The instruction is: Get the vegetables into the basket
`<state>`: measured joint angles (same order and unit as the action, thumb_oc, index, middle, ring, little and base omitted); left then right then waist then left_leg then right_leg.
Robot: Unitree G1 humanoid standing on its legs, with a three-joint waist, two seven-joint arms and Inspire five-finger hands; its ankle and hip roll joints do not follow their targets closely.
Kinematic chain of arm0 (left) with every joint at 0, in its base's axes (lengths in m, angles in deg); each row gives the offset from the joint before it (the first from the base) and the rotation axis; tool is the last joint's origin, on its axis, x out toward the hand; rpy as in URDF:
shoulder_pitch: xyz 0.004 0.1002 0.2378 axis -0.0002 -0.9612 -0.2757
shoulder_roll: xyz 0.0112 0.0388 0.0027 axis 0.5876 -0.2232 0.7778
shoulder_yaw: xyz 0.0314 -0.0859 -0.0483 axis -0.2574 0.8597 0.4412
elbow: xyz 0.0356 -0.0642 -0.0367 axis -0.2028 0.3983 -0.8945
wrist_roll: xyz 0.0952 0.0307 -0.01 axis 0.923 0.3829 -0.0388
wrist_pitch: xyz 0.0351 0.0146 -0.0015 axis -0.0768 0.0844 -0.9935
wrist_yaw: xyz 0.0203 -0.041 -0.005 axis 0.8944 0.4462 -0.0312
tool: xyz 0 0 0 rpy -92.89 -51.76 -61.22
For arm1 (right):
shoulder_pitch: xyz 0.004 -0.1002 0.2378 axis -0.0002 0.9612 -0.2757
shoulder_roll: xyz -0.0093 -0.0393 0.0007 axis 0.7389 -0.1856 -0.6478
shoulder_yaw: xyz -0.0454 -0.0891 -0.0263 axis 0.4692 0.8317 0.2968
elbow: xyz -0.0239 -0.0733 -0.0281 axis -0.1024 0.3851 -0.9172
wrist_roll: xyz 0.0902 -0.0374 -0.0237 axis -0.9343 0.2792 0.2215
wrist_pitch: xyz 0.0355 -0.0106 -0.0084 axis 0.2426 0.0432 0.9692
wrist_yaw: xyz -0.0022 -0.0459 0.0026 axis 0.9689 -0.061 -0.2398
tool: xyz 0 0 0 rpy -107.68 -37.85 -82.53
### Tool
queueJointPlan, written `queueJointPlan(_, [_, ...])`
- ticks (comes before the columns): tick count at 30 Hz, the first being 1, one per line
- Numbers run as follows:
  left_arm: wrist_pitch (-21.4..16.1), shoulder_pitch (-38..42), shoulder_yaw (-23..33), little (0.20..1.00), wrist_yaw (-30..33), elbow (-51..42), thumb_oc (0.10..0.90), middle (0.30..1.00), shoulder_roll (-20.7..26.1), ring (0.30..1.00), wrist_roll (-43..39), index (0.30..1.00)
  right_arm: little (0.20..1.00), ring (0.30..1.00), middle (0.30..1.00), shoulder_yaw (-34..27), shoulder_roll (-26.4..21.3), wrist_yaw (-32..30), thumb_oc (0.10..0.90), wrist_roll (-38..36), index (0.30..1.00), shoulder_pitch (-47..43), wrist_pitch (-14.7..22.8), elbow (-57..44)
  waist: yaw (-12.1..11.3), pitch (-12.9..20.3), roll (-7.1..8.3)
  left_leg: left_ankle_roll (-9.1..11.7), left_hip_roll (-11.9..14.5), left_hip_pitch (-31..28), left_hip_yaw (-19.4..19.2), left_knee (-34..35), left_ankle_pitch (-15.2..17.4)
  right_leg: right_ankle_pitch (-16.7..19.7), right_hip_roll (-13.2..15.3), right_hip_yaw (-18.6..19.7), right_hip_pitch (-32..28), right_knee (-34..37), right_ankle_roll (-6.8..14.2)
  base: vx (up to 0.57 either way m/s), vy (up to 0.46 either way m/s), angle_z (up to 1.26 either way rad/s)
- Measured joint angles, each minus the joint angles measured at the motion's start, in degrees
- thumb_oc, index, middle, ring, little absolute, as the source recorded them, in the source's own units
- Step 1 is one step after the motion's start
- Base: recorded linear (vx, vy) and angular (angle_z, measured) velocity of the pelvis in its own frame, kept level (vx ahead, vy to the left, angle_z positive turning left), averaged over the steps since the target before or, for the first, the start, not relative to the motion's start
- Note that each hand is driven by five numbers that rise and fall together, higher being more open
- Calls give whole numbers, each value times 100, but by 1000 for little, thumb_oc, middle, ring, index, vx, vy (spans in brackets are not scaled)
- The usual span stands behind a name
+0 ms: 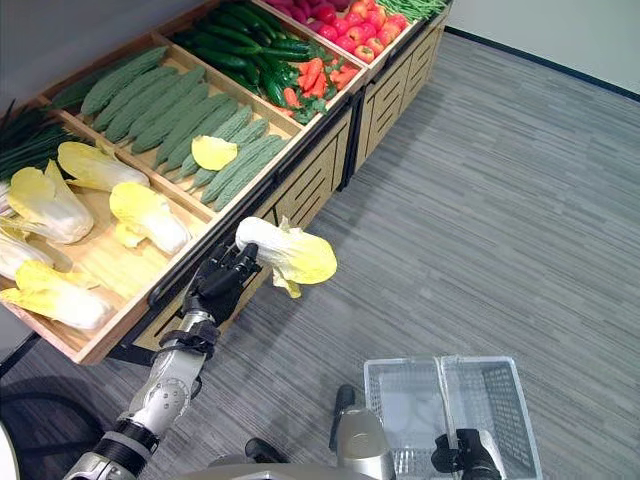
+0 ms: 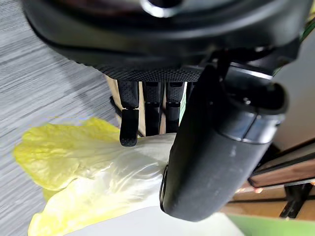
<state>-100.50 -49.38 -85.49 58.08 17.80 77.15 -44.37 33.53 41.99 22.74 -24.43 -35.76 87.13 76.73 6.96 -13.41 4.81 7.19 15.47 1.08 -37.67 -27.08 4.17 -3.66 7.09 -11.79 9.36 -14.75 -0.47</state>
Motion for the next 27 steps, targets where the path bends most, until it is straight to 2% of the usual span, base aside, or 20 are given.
queueJointPlan(1, [-3,2,-51,300,-5,-22,400,300,-34,300,3,300,300,300,300,-5,-75,-13,400,-4,300,-27,26,46,-60,12,-53,172,52,165,406,-419,-35,15,-53,54,14,23,-2,-13,252,-99])
queueJointPlan(2, [-91,160,-222,300,-43,-115,400,300,-208,300,5,300,300,300,300,82,-404,-36,400,-34,300,-413,22,370,-262,-30,-97,129,-829,830,2629,-61,426,211,-188,422,390,-46,24,153,298,-100])
queueJointPlan(3, [-95,240,-223,300,-72,-134,400,300,-311,300,4,300,300,300,300,25,-473,-42,400,-49,300,-562,-5,411,-203,-79,-143,-23,-905,1009,2911,361,434,257,-348,569,499,-22,62,213,346,-105])
queueJointPlan(4, [-107,333,-210,300,-74,-41,400,300,-381,300,0,300,300,300,300,-46,-383,-85,400,-55,300,-686,-1,495,-134,-134,-48,-229,-892,1130,3269,842,312,234,-475,680,515,137,90,258,416,-159])
queueJointPlan(5, [-141,482,-244,300,-77,91,400,300,-405,300,-10,300,300,300,300,-51,-385,-128,400,-56,300,-1075,-15,778,-370,-316,-35,-282,-736,1038,4156,2050,29,180,-698,1121,358,857,304,295,542,-190])
queueJointPlan(6, [-142,504,-243,300,-73,71,400,300,-432,300,-21,300,300,300,300,-55,-482,-141,400,-56,300,-1177,-29,815,-539,-388,-231,-136,-405,982,4513,2281,-18,159,-946,1211,623,164,95,226,425,-197])
queueJointPlan(7, [-139,518,-329,300,-110,34,400,300,-304,300,-21,300,300,300,300,-58,-548,-160,400,-59,300,-1104,-53,788,-521,-418,-144,94,-371,906,4814,2358,-18,-202,-775,1403,521,-451,129,183,515,-102])
queueJointPlan(8, [-130,565,-329,300,-150,73,400,300,-341,300,-108,300,300,300,300,-202,-689,-183,400,-49,300,-1145,-51,779,-434,-637,-302,42,-333,869,4643,2079,-18,-212,-808,1467,529,-582,94,110,420,-76])
queueJointPlan(11, [-120,627,-435,300,-169,39,400,300,-224,300,-112,300,300,300,300,-261,-852,-251,400,-49,300,-1060,-95,587,-399,-663,-224,-323,-860,988,3957,1753,-246,-109,-397,2123,754,-499,321,59,264,-80])
queueJointPlan(12, [-123,639,-429,300,-173,37,400,300,-241,300,-113,300,300,300,300,-283,-880,-238,400,-50,300,-999,-157,539,-373,-636,-280,-320,-949,965,3809,1812,-399,-58,-245,2197,751,-401,426,45,229,-53])
queueJointPlan(13, [-141,649,-419,300,-183,-22,400,300,-218,300,-110,300,300,300,300,-257,-785,-226,400,-49,300,-829,-238,553,-321,-640,-207,-393,-1233,876,3519,1826,-493,64,72,2315,643,-34,532,47,234,-71])
queueJointPlan(14, [-170,645,-414,300,-210,-63,400,300,-132,300,-110,300,300,300,300,-217,-703,-211,400,-49,300,-761,-247,561,-433,-629,-152,-501,-1344,816,3279,1898,-456,111,331,2176,611,278,420,39,270,-84])
queueJointPlan(15, [-184,639,-359,300,-226,-92,400,300,-44,300,-110,300,300,300,300,-168,-635,-180,400,-43,300,-739,-249,552,-477,-627,-159,-585,-1357,831,3140,1913,-412,179,502,1939,556,433,438,41,257,-85])
queueJointPlan(16, [-190,640,-290,300,-226,-95,400,300,73,300,-111,300,300,300,300,-156,-508,-183,400,-43,300,-707,-252,525,-464,-624,-125,-706,-1384,845,2991,1843,-365,479,637,1458,454,562,245,27,177,-81])
queueJointPlan(17, [-194,590,-192,300,-232,-92,400,300,198,300,-109,300,300,300,300,-156,-376,-174,400,-36,300,-671,-267,475,-548,-603,-25,-801,-1382,725,2749,1927,-373,1174,810,549,437,563,245,31,99,-90])
queueJointPlan(18, [-210,545,-88,300,-228,-35,400,300,246,300,-113,300,300,300,300,-152,-295,-175,400,-37,300,-663,-269,475,-621,-594,2,-828,-1369,589,2563,2036,-354,1364,886,62,430,609,316,27,44,-84])
queueJointPlan(20, [-236,519,31,300,-229,24,400,300,240,300,-110,300,300,300,300,-134,-203,-184,400,-38,300,-472,-203,390,-524,-511,-50,-850,-1418,508,2539,2109,-314,1255,900,-49,343,568,518,65,26,-33])
queueJointPlan(23, [-261,371,71,300,-240,7,400,300,230,300,-107,300,300,300,300,-134,-180,-97,400,-38,300,-307,-246,551,-587,-386,38,-824,-1510,310,2396,2295,-327,1176,895,395,110,844,754,71,-7,-17])
queueJointPlan(24, [-261,255,70,300,-240,-1,400,300,255,300,-106,300,300,300,300,-135,-186,-95,400,-38,300,-266,-249,577,-603,-314,91,-787,-1521,257,2345,2364,-338,1121,874,423,22,1033,801,40,-24,-15])
queueJointPlan(27, [-226,113,54,300,-241,-2,400,300,160,300,-104,300,300,300,300,-158,-242,-96,400,-39,300,-292,-248,612,-582,-266,34,-663,-1417,177,2323,2573,-547,1125,714,389,-28,1194,801,55,-76,-12])
